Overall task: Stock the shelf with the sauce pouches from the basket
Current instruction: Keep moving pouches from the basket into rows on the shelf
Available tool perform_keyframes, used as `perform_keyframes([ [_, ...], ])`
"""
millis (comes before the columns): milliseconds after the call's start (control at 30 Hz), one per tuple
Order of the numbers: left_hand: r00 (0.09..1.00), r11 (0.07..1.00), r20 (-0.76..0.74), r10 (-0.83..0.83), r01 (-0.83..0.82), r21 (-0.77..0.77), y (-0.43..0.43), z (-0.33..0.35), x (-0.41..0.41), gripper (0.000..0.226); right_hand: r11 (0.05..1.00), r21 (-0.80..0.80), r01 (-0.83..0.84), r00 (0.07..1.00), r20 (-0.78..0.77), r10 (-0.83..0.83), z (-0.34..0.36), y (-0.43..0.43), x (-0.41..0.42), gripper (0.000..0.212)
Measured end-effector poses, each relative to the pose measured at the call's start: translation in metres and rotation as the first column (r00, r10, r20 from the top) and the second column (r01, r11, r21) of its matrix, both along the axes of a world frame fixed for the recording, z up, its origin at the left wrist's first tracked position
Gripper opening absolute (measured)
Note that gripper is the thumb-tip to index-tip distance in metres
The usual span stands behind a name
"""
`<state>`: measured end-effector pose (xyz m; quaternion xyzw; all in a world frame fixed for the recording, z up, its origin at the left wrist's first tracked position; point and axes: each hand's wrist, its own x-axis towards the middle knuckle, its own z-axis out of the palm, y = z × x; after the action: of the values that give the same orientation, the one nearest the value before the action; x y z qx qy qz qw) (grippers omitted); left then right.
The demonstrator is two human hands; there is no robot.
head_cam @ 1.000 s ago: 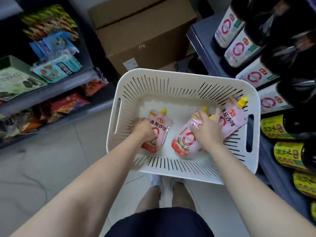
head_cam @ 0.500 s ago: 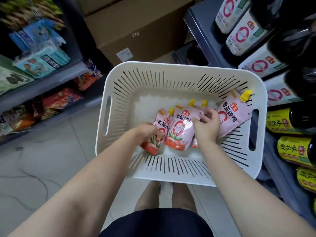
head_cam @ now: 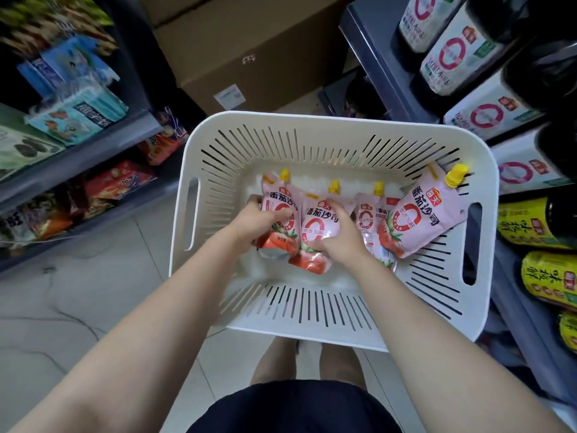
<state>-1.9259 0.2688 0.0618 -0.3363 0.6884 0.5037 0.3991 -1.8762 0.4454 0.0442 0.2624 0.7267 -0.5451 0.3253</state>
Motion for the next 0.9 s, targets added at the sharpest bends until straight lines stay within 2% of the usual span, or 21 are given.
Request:
perform_keyframes([
  [133, 0.975, 0.980, -0.114, -0.190, 0.182, -0.076, 0.008, 0.009, -0.007, 0.074, 0.984, -0.141, 0.108, 0.993, -0.039, -0.115, 0.003, -0.009, 0.001, 0.091],
  [233, 0.942, 0.963, -0.198, -0.271, 0.261, -0.071, 0.003, 0.018, -0.009, 0.106, 0.961, -0.210, 0.179, 0.983, -0.005, -0.184, 0.000, -0.020, 0.002, 0.085],
  [267, 0.920, 0.949, -0.236, -0.314, 0.301, -0.092, 0.001, 0.021, -0.009, 0.105, 0.952, -0.239, 0.189, 0.981, 0.012, -0.192, -0.001, -0.023, 0.002, 0.086],
  [333, 0.885, 0.928, -0.282, -0.370, 0.343, -0.142, -0.003, 0.026, -0.007, 0.080, 0.941, -0.289, 0.178, 0.983, 0.002, -0.185, -0.003, -0.027, 0.002, 0.091],
  [400, 0.903, 0.947, -0.291, -0.317, 0.284, -0.150, -0.007, 0.031, -0.003, 0.063, 0.938, -0.308, 0.157, 0.986, -0.007, -0.168, -0.005, -0.029, -0.001, 0.095],
  [500, 0.942, 0.974, -0.257, -0.214, 0.184, -0.133, -0.015, 0.036, 0.004, 0.076, 0.946, -0.297, 0.128, 0.991, 0.017, -0.129, -0.008, -0.033, -0.007, 0.107],
  [600, 0.968, 0.989, -0.210, -0.138, 0.121, -0.089, -0.019, 0.039, 0.009, 0.087, 0.982, -0.170, -0.077, 0.996, 0.029, 0.083, -0.011, -0.034, -0.020, 0.119],
  [667, 0.978, 0.994, -0.188, -0.092, 0.078, -0.079, -0.020, 0.040, 0.010, 0.090, 0.968, -0.190, -0.164, 0.983, 0.051, 0.176, -0.008, -0.031, -0.031, 0.118],
  [767, 0.985, 1.000, -0.171, -0.005, 0.000, -0.025, -0.018, 0.042, 0.006, 0.092, 0.947, -0.248, -0.205, 0.969, 0.088, 0.233, -0.005, -0.018, -0.038, 0.117],
  [900, 0.975, 0.989, -0.183, 0.129, -0.114, 0.091, -0.015, 0.051, -0.001, 0.080, 0.943, -0.246, -0.225, 0.954, 0.140, 0.264, 0.004, 0.004, -0.030, 0.113],
])
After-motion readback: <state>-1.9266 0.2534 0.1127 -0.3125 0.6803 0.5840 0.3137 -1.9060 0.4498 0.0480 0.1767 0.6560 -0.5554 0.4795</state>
